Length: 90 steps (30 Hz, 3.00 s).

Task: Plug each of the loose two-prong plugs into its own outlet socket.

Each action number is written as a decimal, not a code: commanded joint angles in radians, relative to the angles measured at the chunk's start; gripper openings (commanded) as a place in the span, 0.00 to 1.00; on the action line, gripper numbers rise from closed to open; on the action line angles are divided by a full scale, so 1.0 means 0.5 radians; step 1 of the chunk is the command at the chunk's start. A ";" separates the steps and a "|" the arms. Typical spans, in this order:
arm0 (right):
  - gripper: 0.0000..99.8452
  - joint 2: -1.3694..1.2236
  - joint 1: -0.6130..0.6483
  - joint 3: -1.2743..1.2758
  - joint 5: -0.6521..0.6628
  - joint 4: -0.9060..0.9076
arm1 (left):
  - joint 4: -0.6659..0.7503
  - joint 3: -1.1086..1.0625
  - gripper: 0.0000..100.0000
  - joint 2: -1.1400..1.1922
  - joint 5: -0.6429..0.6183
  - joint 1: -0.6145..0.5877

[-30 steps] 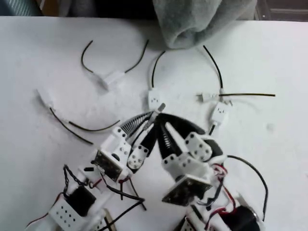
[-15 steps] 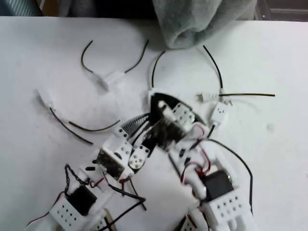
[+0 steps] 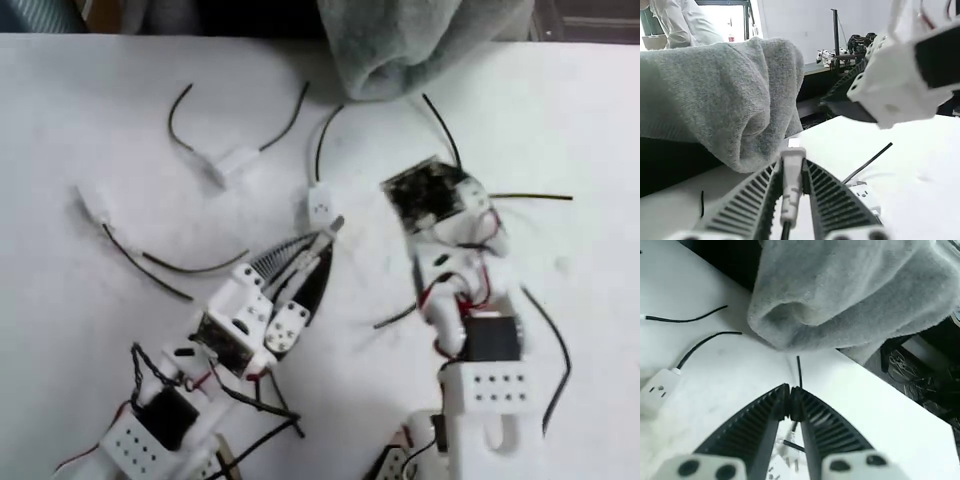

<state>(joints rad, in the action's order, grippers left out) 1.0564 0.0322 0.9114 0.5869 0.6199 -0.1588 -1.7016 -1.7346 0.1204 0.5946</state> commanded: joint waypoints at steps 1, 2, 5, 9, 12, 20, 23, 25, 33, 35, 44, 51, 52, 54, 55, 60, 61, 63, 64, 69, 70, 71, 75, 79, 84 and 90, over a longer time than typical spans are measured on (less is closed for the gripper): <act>0.02 -0.005 -0.127 -0.304 -0.015 0.511 | 0.015 0.012 0.02 -0.032 -0.031 -0.115; 0.02 -0.005 -0.152 -0.347 -0.015 0.658 | 0.015 0.015 0.02 -0.029 -0.058 -0.140; 0.02 -0.002 -0.207 -0.387 -0.018 1.008 | -0.086 0.083 0.02 -0.023 -0.175 -0.216; 0.02 0.035 -0.324 -0.276 -0.021 1.238 | -0.565 0.402 0.02 -0.020 -0.193 -0.321; 0.02 0.118 -0.471 -0.086 -0.172 1.247 | -0.724 0.565 0.02 -0.017 -0.193 -0.416; 0.02 0.514 -0.664 0.580 -0.381 1.103 | -1.071 0.893 0.02 0.272 -0.184 -0.698; 0.02 0.713 -0.655 0.844 -0.381 0.984 | -1.089 1.175 0.02 0.667 -0.181 -0.760; 0.02 0.852 -0.655 1.022 -0.396 0.888 | -1.151 1.442 0.02 0.974 -0.181 -0.790; 0.02 1.453 -0.655 1.519 -0.399 0.781 | -1.976 2.829 0.02 2.183 -0.193 -0.836; 0.02 1.508 -0.652 1.553 -0.399 0.796 | -2.225 3.152 0.02 2.457 -0.193 -0.836; 0.02 1.484 -0.652 1.556 -0.384 0.793 | -3.204 4.419 0.02 3.534 0.009 -0.793; 0.02 1.484 -0.652 1.556 -0.381 0.799 | -3.256 4.551 0.02 3.816 0.948 -0.591; 0.02 1.484 -0.652 1.556 -0.381 0.796 | -3.256 4.520 0.02 3.813 1.092 -0.554; 0.02 1.484 -0.652 1.556 -0.381 0.793 | -3.256 4.450 0.02 3.810 1.329 -0.483; 0.02 1.484 -0.652 1.556 -0.381 0.793 | -3.256 4.410 0.02 3.810 1.427 -0.450; 0.02 1.487 -0.652 1.556 -0.381 0.793 | -3.253 4.269 0.02 3.825 1.841 -0.324; 0.02 1.487 -0.652 1.556 -0.381 0.790 | -3.253 4.232 0.02 3.825 1.921 -0.302; 0.02 1.487 -0.652 1.556 -0.381 0.790 | -3.253 4.127 0.02 3.828 2.081 -0.269; 0.02 1.487 -0.652 1.556 -0.381 0.790 | -3.253 4.063 0.02 3.828 2.170 -0.256; 0.02 1.487 -0.652 1.556 -0.377 0.787 | -3.253 3.814 0.02 3.825 2.673 -0.259; 0.02 1.487 -0.652 1.556 -0.377 0.775 | -3.253 3.790 0.02 3.825 2.734 -0.265; 0.02 1.487 -0.652 1.556 -0.377 0.766 | -3.250 3.781 0.02 3.828 2.768 -0.269; 0.02 1.487 -0.652 1.556 -0.377 0.763 | -3.191 3.765 0.02 3.831 2.832 -0.299; 0.02 1.487 -0.652 1.556 -0.377 0.763 | -3.185 3.775 0.02 3.883 2.934 -0.321; 0.02 1.487 -0.652 1.556 -0.377 0.763 | -3.179 3.793 0.02 4.086 2.998 -0.299; 0.02 1.487 -0.652 1.556 -0.377 0.763 | -3.201 4.100 0.02 4.325 3.004 -0.284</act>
<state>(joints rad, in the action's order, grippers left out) 1.7852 -0.2869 1.6801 0.3982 1.0234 -1.7683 0.2547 0.4089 1.3848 0.4473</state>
